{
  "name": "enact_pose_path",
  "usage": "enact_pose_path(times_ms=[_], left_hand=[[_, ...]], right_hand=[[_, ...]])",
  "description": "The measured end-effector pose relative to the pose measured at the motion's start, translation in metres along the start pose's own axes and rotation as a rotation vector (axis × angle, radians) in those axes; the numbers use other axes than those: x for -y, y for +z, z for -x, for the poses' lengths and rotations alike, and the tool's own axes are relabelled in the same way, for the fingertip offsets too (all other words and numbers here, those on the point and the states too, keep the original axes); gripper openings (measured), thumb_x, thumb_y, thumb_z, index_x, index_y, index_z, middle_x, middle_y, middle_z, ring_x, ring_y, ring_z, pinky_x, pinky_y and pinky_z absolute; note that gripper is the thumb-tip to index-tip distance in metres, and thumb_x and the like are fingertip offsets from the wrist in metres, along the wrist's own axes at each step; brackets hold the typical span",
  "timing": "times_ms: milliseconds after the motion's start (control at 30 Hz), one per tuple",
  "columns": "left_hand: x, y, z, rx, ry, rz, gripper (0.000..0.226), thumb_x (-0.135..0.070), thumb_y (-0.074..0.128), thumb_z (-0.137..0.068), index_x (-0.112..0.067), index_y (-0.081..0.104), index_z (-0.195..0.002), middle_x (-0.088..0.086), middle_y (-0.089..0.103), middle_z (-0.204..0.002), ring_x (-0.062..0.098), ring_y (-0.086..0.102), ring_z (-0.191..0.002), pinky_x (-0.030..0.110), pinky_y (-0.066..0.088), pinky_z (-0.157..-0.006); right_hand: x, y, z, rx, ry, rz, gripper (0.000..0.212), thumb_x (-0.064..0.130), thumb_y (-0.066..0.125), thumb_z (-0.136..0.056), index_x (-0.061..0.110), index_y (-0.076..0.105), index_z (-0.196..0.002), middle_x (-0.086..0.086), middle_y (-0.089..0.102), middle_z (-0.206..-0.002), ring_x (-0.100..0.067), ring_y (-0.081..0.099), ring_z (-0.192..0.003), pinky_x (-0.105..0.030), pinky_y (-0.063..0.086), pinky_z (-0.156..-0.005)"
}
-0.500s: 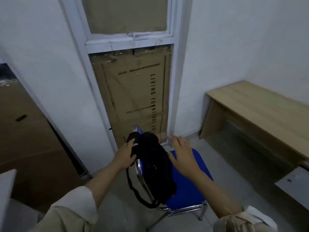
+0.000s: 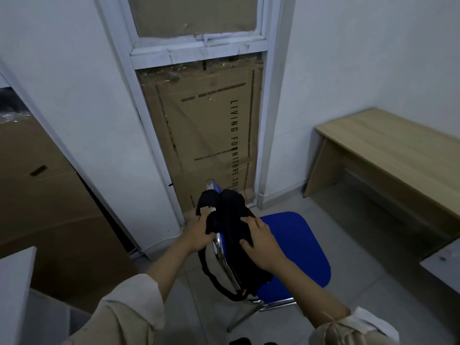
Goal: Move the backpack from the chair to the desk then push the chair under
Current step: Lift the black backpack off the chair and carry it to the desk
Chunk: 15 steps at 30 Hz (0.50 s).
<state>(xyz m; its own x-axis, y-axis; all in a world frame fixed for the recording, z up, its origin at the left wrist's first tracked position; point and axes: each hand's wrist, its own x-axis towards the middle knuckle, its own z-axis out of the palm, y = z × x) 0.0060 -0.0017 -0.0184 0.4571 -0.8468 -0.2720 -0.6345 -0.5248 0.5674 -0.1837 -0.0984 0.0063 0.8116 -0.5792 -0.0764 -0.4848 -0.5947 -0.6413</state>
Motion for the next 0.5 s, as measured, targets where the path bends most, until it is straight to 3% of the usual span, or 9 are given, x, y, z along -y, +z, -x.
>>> enact_pose_path(times_ms=[233,400,500], left_hand=[[-0.012,0.027,0.014,-0.177,-0.016,-0.058,0.074,-0.057,0.056,-0.083,-0.024,0.026,-0.142,0.015,0.050,-0.128,0.034,0.054,-0.112,0.039,0.050,-0.085],[-0.035,0.031,0.019,-0.260,-0.024,0.081,0.052,-0.024,0.056,-0.093,-0.017,0.031,-0.138,0.017,0.061,-0.116,0.031,0.061,-0.098,0.030,0.043,-0.067],[-0.047,0.030,0.016,-0.265,-0.133,0.270,0.042,-0.014,0.053,-0.094,-0.012,0.036,-0.132,0.018,0.063,-0.088,0.022,0.057,-0.071,0.025,0.037,-0.054]], right_hand=[[-0.001,0.020,0.000,0.068,0.140,-0.160,0.051,0.024,0.055,-0.094,0.019,0.033,-0.139,-0.013,0.040,-0.138,-0.029,0.040,-0.124,-0.039,0.042,-0.100],[0.003,0.027,-0.010,0.045,0.210,-0.249,0.043,0.027,0.046,-0.099,0.014,0.036,-0.138,-0.017,0.043,-0.138,-0.031,0.045,-0.125,-0.038,0.041,-0.104],[0.011,0.027,-0.018,0.003,0.269,-0.334,0.041,0.029,0.040,-0.101,0.012,0.037,-0.138,-0.019,0.045,-0.138,-0.030,0.045,-0.126,-0.038,0.040,-0.103]])
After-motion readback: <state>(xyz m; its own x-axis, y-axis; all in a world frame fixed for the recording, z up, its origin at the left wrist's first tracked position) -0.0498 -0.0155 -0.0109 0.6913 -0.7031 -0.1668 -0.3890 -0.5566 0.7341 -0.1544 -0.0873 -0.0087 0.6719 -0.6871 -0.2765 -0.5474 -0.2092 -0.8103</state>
